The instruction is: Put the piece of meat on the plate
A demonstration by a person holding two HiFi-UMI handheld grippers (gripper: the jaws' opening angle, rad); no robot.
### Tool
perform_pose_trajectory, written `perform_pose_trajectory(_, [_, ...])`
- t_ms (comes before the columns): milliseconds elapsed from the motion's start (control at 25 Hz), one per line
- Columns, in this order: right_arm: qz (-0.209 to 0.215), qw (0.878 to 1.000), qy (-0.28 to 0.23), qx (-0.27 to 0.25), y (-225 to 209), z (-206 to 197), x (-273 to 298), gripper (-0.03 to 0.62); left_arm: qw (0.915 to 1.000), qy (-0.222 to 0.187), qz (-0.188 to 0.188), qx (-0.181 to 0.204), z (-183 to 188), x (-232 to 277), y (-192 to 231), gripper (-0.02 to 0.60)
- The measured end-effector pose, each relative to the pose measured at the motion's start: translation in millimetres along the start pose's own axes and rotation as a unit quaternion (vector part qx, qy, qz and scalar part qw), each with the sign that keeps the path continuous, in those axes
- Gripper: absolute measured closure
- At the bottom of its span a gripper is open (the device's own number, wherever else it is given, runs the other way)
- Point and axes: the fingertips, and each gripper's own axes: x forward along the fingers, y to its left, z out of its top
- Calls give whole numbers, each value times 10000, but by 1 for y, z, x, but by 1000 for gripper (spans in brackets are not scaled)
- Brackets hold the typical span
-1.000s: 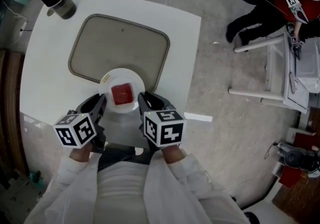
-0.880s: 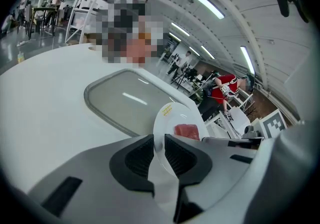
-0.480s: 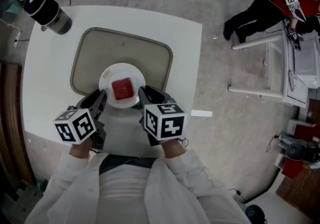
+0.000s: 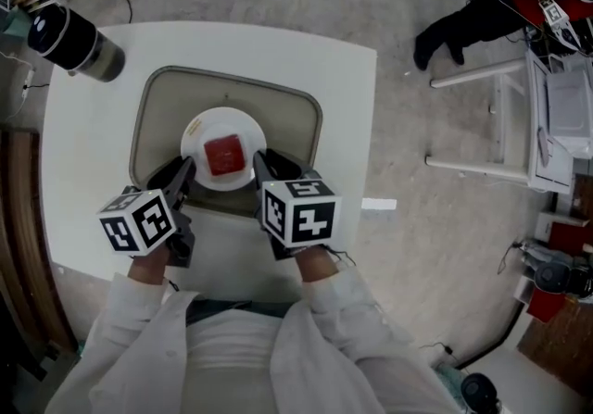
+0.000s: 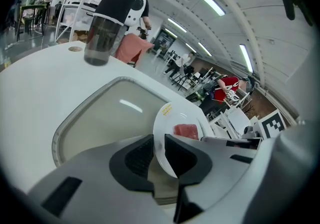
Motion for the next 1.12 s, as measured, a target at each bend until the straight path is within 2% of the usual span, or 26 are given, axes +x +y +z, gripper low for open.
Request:
perform_pose_trajectory(520, [-60, 9995, 183, 239, -8, -1, 21, 526, 9983, 243, 131, 507, 4, 21, 11, 509])
perform_pose_trajectory(1120, [-25, 9996, 266, -84, -6, -3, 24, 526, 9945, 222, 365, 961, 3, 27, 15, 508])
